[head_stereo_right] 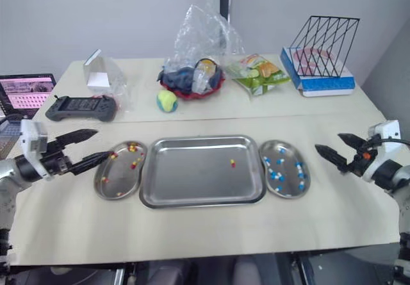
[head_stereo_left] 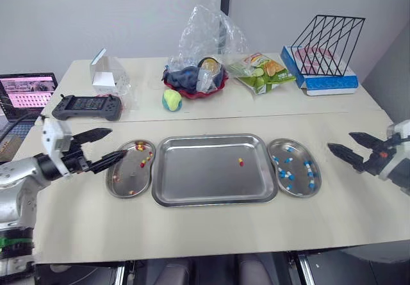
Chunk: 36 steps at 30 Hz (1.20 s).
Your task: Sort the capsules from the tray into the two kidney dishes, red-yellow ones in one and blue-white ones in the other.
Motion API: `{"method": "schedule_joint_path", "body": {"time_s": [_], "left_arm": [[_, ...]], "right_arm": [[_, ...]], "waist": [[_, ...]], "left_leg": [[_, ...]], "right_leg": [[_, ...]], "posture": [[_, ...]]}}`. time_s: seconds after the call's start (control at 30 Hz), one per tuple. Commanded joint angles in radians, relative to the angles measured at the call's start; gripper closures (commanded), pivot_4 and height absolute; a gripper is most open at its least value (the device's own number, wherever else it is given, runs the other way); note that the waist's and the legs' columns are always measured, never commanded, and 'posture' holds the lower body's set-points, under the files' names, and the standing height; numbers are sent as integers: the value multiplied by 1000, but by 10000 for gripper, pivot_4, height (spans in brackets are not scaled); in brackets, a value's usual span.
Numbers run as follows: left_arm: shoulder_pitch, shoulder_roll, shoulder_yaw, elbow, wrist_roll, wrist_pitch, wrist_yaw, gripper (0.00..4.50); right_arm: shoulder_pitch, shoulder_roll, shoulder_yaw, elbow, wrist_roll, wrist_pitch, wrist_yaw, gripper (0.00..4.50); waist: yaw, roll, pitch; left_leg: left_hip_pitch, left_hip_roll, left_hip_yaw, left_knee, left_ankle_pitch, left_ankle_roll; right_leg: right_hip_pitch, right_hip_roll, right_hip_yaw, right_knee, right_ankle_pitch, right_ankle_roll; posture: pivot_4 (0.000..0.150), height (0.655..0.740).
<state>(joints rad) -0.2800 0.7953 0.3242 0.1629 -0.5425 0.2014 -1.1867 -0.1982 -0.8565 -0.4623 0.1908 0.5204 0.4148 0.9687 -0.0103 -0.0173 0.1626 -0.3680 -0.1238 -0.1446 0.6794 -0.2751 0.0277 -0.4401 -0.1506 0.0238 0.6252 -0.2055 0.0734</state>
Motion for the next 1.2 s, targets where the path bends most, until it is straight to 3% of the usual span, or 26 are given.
{"method": "schedule_joint_path", "body": {"time_s": [0.03,0.33,0.6,0.87,1.2], "left_arm": [[-111,-50,-112,-64,11,49,20,0],[-320,-237,-426,-52,129,100,-6,0],[-429,-396,-627,118,325,-64,-22,0],[-593,-590,-681,481,454,-207,55,0],[-705,-714,-672,770,544,-315,117,0]], "right_arm": [[70,-9,-60,-191,111,130,-6,219],[209,16,-117,-463,217,264,-90,219],[250,52,-146,-557,254,283,-159,219],[313,78,-169,-612,257,278,-210,219],[381,79,-217,-620,252,277,-244,219]], "waist": [[7,0,0],[12,-1,0],[20,-2,1],[29,-3,1],[26,-3,2]], "left_leg": [[0,0,0,0,0,0],[0,0,4,2,-1,1],[1,0,10,2,-2,3],[0,-1,11,5,-3,5],[0,-1,14,6,-6,11]], "right_leg": [[0,0,0,0,0,0],[1,1,3,-1,2,2],[1,1,9,-1,3,3],[2,1,11,-3,4,6],[2,1,15,-4,5,8]], "posture": [[1500,7400],[1500,7400],[1500,7400],[1500,7400],[1500,7400]]}}
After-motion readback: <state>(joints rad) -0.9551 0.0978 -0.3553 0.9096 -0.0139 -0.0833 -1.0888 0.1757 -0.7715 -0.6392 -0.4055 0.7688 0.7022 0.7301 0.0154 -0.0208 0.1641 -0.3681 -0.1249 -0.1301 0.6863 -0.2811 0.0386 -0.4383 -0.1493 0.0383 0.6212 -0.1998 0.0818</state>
